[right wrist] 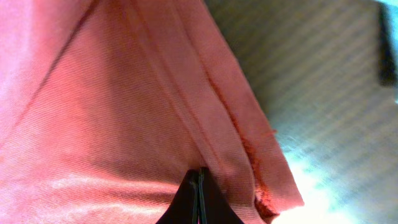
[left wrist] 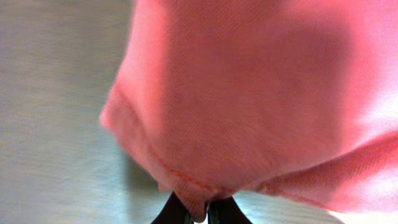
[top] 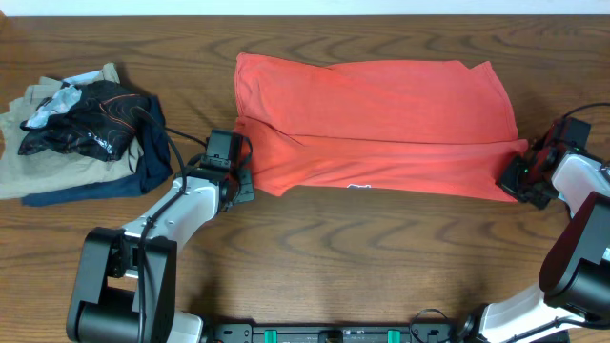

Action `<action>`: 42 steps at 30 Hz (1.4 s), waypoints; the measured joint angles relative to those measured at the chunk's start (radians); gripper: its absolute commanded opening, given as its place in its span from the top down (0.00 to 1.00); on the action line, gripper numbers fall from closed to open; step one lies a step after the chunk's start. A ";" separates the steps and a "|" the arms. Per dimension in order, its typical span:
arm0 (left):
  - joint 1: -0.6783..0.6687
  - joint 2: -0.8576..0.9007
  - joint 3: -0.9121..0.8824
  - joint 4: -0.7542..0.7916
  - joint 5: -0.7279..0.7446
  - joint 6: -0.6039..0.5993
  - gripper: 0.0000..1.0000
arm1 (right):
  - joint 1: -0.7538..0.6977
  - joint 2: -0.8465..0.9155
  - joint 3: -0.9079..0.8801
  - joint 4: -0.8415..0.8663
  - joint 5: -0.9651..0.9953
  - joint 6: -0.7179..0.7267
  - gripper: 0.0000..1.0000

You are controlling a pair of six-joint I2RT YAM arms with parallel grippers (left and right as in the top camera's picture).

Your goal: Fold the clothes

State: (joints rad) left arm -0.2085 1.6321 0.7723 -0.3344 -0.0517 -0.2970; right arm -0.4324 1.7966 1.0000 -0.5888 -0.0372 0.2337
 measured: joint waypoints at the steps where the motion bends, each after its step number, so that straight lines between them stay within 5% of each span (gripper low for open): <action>1: 0.000 -0.001 0.003 -0.034 -0.051 -0.014 0.94 | 0.000 -0.001 0.000 -0.009 0.013 0.004 0.99; 7: 0.027 0.008 -0.016 -0.216 -0.352 -0.114 0.93 | -0.015 -0.005 0.000 -0.028 0.048 0.027 0.99; 16: 0.029 0.015 -0.025 -0.274 -0.461 -0.153 0.91 | -0.031 -0.008 -0.001 -0.051 0.036 0.036 0.99; 21: 0.035 0.015 -0.025 -0.312 -0.570 -0.159 0.83 | -0.032 -0.010 -0.001 -0.052 0.044 0.037 0.99; 24: 0.048 0.016 -0.025 -0.312 -0.656 -0.173 0.69 | -0.048 -0.010 -0.001 -0.047 0.080 0.037 0.99; 29: 0.048 0.016 -0.023 -0.312 -0.741 -0.179 0.69 | -0.052 -0.010 -0.002 -0.047 0.096 0.037 0.99; 35: 0.048 0.000 0.006 -0.311 -0.618 -0.173 0.69 | -0.052 -0.010 -0.002 -0.047 0.101 0.037 0.99; 42: 0.048 -0.204 0.009 -0.313 -0.129 -0.097 0.58 | -0.052 -0.010 -0.002 -0.047 0.101 0.037 0.99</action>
State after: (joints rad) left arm -0.1600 1.4277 0.7815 -0.6472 -0.1802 -0.3943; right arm -0.4843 1.7870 0.9981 -0.6353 0.0643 0.2710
